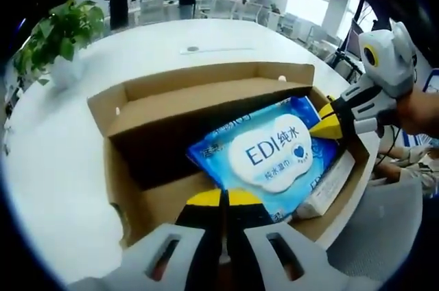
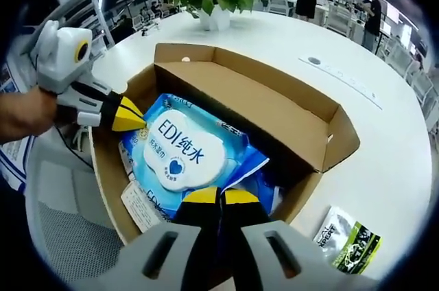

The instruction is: Operate the shoe box by opening the lid, removing the specified soft item, and placing it in the target area until the item is outside and the box remains undamaged.

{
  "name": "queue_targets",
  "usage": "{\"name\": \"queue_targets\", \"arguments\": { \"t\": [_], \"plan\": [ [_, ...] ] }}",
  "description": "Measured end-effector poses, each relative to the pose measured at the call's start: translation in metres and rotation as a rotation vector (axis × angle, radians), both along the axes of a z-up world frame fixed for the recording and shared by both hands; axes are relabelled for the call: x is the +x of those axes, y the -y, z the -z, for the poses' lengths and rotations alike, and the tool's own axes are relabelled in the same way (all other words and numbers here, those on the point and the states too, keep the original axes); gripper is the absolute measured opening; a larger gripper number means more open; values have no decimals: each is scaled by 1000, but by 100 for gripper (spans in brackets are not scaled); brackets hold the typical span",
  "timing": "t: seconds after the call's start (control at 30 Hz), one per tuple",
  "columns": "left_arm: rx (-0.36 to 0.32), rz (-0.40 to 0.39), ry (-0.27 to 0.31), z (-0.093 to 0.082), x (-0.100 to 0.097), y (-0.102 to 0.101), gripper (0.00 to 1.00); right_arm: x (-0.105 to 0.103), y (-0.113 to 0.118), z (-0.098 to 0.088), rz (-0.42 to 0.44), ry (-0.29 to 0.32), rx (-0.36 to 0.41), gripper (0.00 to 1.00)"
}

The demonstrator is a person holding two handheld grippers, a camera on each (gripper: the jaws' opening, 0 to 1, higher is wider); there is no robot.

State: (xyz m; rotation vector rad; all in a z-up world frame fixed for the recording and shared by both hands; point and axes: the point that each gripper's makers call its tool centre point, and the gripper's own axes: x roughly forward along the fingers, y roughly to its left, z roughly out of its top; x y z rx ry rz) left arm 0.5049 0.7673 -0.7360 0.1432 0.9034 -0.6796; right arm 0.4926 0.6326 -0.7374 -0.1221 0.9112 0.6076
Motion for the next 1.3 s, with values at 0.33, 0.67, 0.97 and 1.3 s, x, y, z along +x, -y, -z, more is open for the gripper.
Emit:
{"name": "queue_targets", "arguments": {
  "t": [0.33,0.67,0.97,1.3],
  "plan": [
    [-26,-10,21,-23,-5,-3,0,-2,-3,-20,23,21,28,0],
    [-30,6,50,-42,-10,0,0,-8,0,-37,42,39,45,0],
    [-49,17,59,-54,-14,8,0,-14,9,-50,60,59,49,0],
    [-62,35,79,-62,-15,27,0,-17,28,-57,91,74,57,0]
  ]
}}
